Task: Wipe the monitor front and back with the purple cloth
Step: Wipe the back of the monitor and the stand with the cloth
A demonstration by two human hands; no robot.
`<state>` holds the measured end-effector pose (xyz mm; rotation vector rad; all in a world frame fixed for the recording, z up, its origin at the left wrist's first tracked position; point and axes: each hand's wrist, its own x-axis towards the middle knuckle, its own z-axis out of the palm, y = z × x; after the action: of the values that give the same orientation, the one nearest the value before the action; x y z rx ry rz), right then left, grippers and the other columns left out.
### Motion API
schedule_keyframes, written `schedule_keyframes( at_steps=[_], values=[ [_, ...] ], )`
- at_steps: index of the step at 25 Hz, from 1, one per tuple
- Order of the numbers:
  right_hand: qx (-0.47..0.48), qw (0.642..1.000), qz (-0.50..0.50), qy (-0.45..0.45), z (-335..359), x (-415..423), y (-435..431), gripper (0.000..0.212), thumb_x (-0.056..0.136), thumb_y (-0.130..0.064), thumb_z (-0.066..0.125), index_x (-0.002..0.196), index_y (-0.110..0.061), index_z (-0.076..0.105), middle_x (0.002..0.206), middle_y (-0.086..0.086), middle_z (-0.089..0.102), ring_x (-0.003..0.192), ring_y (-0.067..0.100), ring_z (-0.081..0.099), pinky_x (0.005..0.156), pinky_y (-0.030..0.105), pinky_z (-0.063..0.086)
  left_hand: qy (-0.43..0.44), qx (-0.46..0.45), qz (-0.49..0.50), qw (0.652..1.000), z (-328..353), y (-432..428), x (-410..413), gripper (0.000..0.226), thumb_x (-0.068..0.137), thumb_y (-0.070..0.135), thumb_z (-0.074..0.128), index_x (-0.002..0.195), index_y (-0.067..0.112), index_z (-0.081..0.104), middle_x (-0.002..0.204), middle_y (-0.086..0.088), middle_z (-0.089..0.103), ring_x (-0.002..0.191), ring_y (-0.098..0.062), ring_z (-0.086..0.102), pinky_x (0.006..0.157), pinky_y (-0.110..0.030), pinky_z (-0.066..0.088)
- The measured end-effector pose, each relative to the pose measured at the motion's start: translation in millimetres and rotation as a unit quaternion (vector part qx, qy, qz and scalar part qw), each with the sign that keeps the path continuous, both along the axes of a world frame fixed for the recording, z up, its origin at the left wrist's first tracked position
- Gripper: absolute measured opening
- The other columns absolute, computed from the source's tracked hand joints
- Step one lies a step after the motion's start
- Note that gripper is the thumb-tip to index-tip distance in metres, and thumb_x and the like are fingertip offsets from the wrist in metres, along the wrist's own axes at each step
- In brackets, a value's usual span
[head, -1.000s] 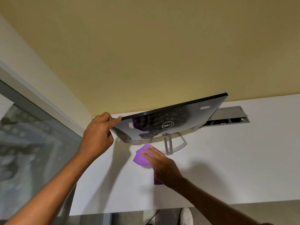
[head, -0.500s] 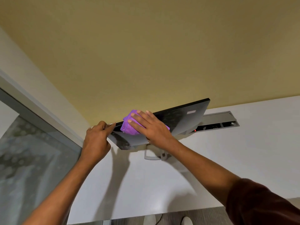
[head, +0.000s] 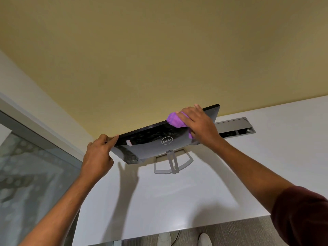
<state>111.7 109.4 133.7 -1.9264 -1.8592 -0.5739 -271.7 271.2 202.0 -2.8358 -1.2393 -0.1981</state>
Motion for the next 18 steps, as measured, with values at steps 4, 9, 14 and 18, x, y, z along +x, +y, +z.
schedule_keyframes(
  at_steps=[4,9,14,18],
  values=[
    [0.022,0.999,-0.030,0.024,-2.6,30.5,-20.8,0.084,0.071,0.014,0.075,0.151,-0.003,0.057,0.142,0.019,0.059,0.135,0.040,0.055,0.128,0.060,0.027,0.002,-0.009,0.004,1.000,-2.5,1.9,-0.7,0.096,0.066,-0.023,0.051,0.152,0.021,0.057,0.115,-0.003,0.056,0.094,-0.037,0.056,0.065,-0.037,0.045],
    [0.007,0.999,-0.045,-0.019,-6.4,13.9,-17.4,0.064,0.105,-0.031,0.066,0.160,-0.004,0.046,0.155,0.021,0.052,0.146,0.045,0.046,0.128,0.061,0.025,0.001,-0.023,-0.006,1.000,-2.0,1.6,-1.4,0.097,0.065,-0.021,0.052,0.153,0.021,0.056,0.115,-0.002,0.054,0.107,-0.033,0.059,0.060,-0.039,0.055],
    [0.026,0.999,0.002,-0.019,-8.4,-45.2,17.2,0.057,0.110,-0.028,0.058,0.162,-0.008,0.045,0.161,0.021,0.049,0.151,0.041,0.043,0.130,0.059,0.024,0.010,-0.022,0.002,1.000,-2.1,1.4,-0.4,0.096,0.066,-0.020,0.051,0.152,0.022,0.055,0.117,-0.002,0.054,0.106,-0.033,0.059,0.057,-0.039,0.055],
    [0.055,0.997,0.050,-0.036,-4.1,-73.1,45.8,0.057,0.099,0.012,0.035,0.150,-0.001,0.058,0.137,0.022,0.065,0.128,0.042,0.060,0.125,0.060,0.032,0.013,-0.017,0.004,1.000,-2.9,1.1,-0.9,0.095,0.067,-0.020,0.051,0.152,0.023,0.055,0.117,-0.001,0.054,0.105,-0.032,0.059,0.051,-0.037,0.053]
  ],
)
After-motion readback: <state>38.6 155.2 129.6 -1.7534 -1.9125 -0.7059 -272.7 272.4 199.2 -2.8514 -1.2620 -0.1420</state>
